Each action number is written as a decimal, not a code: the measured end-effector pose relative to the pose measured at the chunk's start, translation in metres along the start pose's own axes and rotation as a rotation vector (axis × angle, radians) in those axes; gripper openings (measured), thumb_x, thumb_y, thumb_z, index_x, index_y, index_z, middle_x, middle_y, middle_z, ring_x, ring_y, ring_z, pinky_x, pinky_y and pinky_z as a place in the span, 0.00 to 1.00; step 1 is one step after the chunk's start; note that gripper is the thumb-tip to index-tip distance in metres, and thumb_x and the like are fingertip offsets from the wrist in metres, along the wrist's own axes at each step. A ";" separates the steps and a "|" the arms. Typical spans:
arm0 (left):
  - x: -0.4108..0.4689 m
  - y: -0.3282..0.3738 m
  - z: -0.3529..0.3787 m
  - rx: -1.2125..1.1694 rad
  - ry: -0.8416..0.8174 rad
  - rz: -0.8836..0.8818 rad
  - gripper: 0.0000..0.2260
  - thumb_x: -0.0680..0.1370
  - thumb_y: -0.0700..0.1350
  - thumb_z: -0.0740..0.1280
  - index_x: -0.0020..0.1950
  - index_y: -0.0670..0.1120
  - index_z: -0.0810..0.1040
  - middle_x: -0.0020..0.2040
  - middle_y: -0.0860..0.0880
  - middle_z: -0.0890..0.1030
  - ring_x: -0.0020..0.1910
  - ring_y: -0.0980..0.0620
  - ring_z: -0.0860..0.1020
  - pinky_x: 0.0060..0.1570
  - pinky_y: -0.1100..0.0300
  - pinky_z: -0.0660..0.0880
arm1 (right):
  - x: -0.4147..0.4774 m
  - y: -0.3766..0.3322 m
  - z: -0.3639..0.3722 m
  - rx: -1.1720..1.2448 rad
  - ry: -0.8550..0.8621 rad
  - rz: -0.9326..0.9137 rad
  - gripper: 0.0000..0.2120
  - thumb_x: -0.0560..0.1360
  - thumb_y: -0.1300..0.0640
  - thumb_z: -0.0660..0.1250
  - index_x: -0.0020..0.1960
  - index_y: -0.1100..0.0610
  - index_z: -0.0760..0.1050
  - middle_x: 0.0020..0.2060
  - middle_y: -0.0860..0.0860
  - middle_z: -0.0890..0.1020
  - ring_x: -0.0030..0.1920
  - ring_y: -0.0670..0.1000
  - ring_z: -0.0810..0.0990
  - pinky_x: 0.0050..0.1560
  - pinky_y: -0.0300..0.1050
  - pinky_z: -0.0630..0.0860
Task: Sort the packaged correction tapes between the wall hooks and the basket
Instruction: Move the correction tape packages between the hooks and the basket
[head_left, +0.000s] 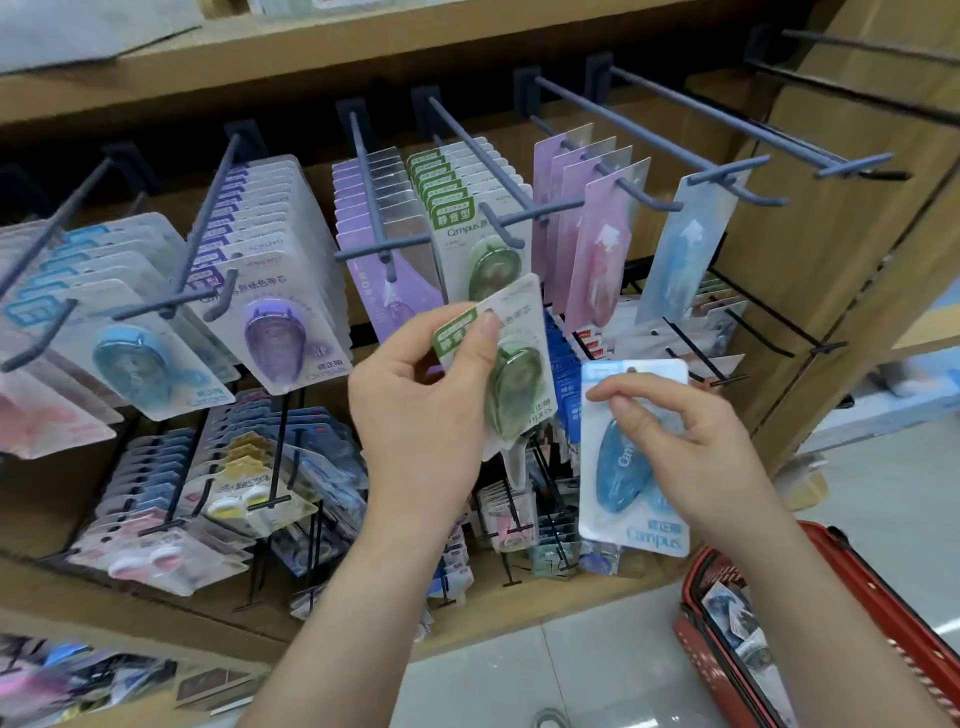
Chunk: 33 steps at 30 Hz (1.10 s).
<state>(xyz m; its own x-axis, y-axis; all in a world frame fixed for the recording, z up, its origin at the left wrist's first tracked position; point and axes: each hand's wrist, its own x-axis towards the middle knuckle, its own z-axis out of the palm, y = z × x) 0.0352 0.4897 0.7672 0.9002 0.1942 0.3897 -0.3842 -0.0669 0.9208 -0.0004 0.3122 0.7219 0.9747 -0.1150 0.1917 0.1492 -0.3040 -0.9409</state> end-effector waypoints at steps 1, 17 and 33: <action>0.000 0.004 0.002 -0.005 -0.017 0.009 0.04 0.76 0.41 0.73 0.44 0.50 0.84 0.34 0.59 0.81 0.35 0.62 0.77 0.38 0.65 0.74 | 0.003 0.001 -0.002 -0.008 0.020 0.008 0.12 0.80 0.60 0.65 0.46 0.45 0.82 0.40 0.29 0.81 0.44 0.32 0.78 0.43 0.25 0.69; 0.027 0.011 0.032 -0.138 0.007 0.036 0.02 0.77 0.41 0.72 0.47 0.47 0.83 0.38 0.50 0.82 0.39 0.56 0.78 0.41 0.54 0.78 | 0.015 -0.004 0.007 0.048 -0.003 0.042 0.12 0.66 0.38 0.69 0.45 0.41 0.83 0.41 0.34 0.85 0.47 0.33 0.81 0.49 0.27 0.73; -0.012 -0.010 0.004 0.064 -0.208 0.002 0.24 0.76 0.42 0.72 0.63 0.67 0.72 0.41 0.42 0.80 0.31 0.40 0.75 0.30 0.54 0.72 | 0.017 -0.002 0.025 0.331 0.072 0.097 0.30 0.69 0.35 0.72 0.44 0.64 0.81 0.43 0.77 0.75 0.34 0.62 0.76 0.42 0.53 0.71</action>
<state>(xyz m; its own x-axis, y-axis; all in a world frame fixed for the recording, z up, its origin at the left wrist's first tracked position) 0.0292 0.4839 0.7531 0.9248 -0.0116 0.3803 -0.3785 -0.1303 0.9164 0.0200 0.3347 0.7203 0.9744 -0.1988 0.1049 0.1137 0.0331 -0.9930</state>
